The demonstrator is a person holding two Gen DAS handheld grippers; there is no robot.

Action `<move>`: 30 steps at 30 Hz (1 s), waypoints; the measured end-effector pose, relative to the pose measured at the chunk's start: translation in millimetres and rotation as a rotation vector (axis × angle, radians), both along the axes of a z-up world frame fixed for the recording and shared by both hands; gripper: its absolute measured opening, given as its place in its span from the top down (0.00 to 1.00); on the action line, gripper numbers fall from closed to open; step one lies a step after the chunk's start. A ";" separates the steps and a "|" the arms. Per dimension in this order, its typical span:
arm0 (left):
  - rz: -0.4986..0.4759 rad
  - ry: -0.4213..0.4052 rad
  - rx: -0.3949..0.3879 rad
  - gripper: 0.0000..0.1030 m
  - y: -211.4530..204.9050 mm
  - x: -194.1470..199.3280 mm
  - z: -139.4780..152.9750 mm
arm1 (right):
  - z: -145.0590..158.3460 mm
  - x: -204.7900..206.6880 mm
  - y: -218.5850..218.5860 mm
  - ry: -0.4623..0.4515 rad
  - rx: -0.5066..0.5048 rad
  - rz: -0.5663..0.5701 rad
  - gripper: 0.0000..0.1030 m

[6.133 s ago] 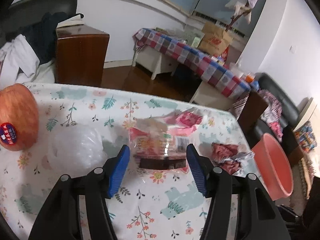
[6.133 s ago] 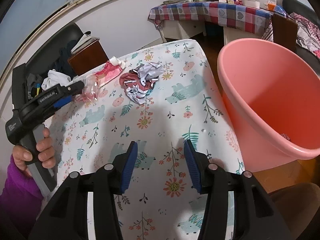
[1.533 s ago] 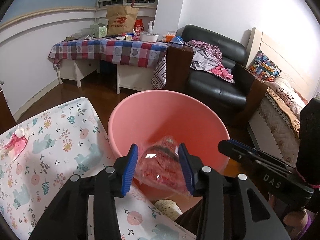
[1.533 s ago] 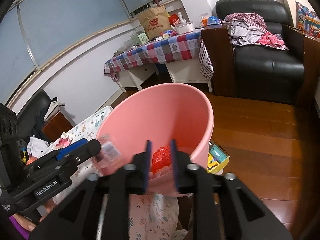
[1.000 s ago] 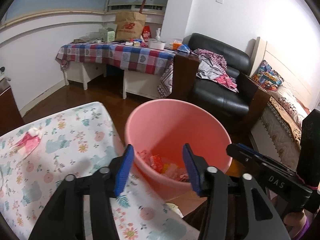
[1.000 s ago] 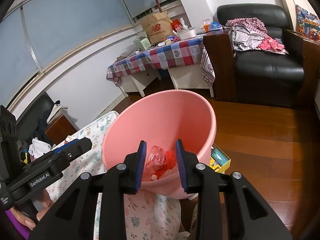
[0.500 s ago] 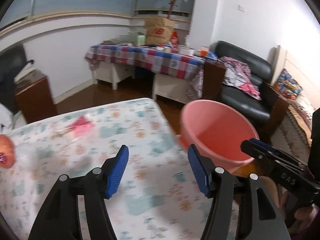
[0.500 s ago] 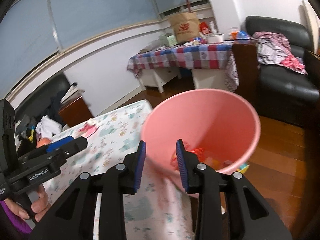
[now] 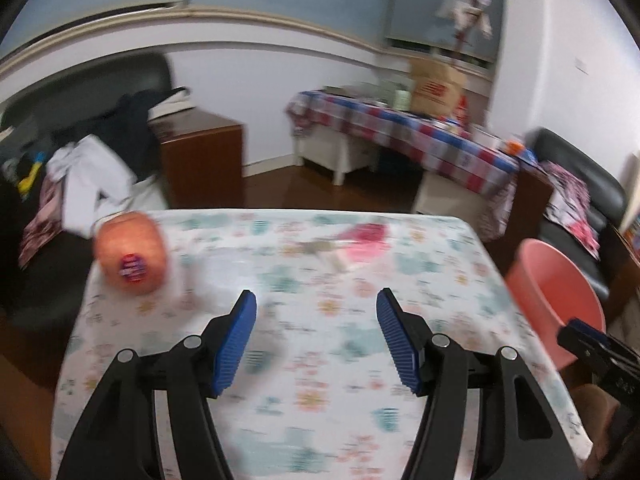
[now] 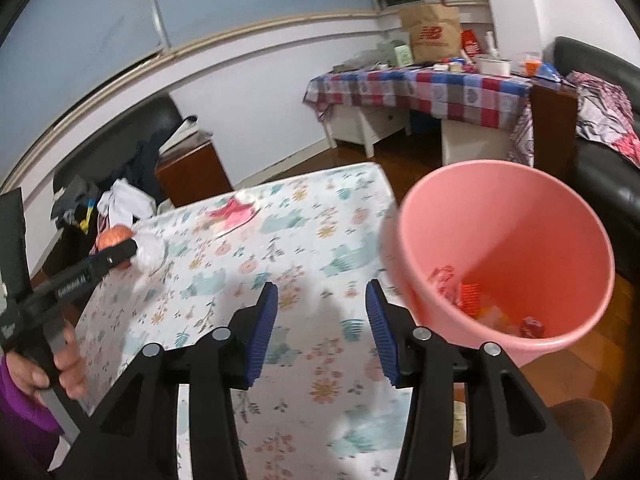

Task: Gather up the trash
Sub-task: 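Move both open tools back over the table toward the remaining trash, then grasp the clear plastic bag with the left tool while the right tool grasps the pink paper bag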

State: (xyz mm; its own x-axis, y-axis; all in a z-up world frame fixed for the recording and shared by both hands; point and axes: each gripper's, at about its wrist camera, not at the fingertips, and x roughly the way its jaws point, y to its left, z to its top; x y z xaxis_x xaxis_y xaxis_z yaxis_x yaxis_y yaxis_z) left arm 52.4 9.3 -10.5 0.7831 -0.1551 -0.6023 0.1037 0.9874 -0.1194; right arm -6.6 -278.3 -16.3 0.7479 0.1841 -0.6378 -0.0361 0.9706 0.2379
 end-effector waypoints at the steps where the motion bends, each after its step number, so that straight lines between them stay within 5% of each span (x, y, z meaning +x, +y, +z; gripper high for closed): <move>1: 0.025 0.002 -0.003 0.40 11.1 2.2 -2.2 | -1.1 2.7 5.4 0.006 -0.004 0.011 0.55; 9: 0.086 0.025 -0.062 0.40 65.2 24.4 -17.3 | -11.2 16.3 38.2 0.044 -0.031 0.072 0.55; 19: 0.083 0.079 -0.168 0.41 79.0 56.1 -41.5 | -16.3 32.3 70.3 0.072 -0.071 0.126 0.55; 21: 0.077 0.091 -0.190 0.46 80.5 58.0 -47.3 | -15.4 37.3 76.1 0.076 -0.067 0.137 0.55; 26: 0.081 0.112 -0.282 0.81 92.7 59.4 -54.2 | -12.1 57.9 89.7 0.091 -0.017 0.155 0.55; 30: 0.094 0.095 -0.274 0.86 95.1 57.5 -52.1 | -6.0 82.5 103.0 0.092 0.047 0.170 0.55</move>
State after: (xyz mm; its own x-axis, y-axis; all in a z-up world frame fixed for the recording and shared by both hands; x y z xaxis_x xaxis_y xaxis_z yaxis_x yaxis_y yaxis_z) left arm 110.0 104.4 -62.6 0.7437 -0.2521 -0.6191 -0.0106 0.9216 -0.3879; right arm 75.9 -175.3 -22.3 0.6425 0.3338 -0.6898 -0.1741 0.9402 0.2928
